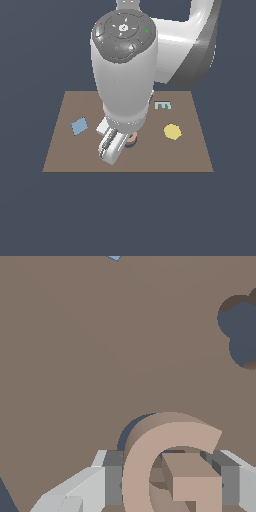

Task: Insert a designated object into the corresponding slot on a board.

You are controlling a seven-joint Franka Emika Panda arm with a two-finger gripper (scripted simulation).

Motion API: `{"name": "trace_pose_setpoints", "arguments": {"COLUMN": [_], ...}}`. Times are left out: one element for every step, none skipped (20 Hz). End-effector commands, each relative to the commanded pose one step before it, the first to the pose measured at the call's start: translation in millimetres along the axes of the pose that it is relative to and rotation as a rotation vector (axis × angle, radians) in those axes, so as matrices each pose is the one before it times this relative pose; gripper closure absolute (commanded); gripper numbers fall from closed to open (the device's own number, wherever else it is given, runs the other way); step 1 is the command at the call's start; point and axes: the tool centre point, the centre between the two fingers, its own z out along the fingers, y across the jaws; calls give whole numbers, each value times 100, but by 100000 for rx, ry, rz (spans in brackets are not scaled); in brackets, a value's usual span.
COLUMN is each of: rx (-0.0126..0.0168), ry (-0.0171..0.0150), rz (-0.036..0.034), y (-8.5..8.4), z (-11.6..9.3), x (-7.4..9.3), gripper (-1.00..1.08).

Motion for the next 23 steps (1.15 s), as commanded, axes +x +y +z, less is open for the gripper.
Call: {"name": "trace_pose_setpoints", "arguments": {"rx": [18,0,0,0,0,-22,0,-19,-19,-34,-25,-15,0,0,0,0,0,0,0,0,0,0,0], "ry": [-3,-1,-1,-1,0,11,0,18,18,30,20,11,0,0,0,0,0,0,0,0,0,0,0], "rz": [1570,328,229,129,49,-327,0,64,64,111,78,45,0,0,0,0,0,0,0,0,0,0,0], "y": [-315,-71,-51,-29,-12,77,2,-14,-8,-19,-11,-6,3,0,0,0,0,0,0,0,0,0,0], "z": [-30,-3,-2,-1,0,19,36,125,197,263,201,120,36,0,0,0,0,0,0,0,0,0,0], "x": [-258,-56,-37,-23,-3,39,-10,8,-11,2,-2,-2,-9,0,0,0,0,0,0,0,0,0,0], "gripper": [108,108,108,108,108,108,108,108,108,108,108,108,108,-92,-92,-92,-92,-92,-92,-92,-92,-92,-92]}}
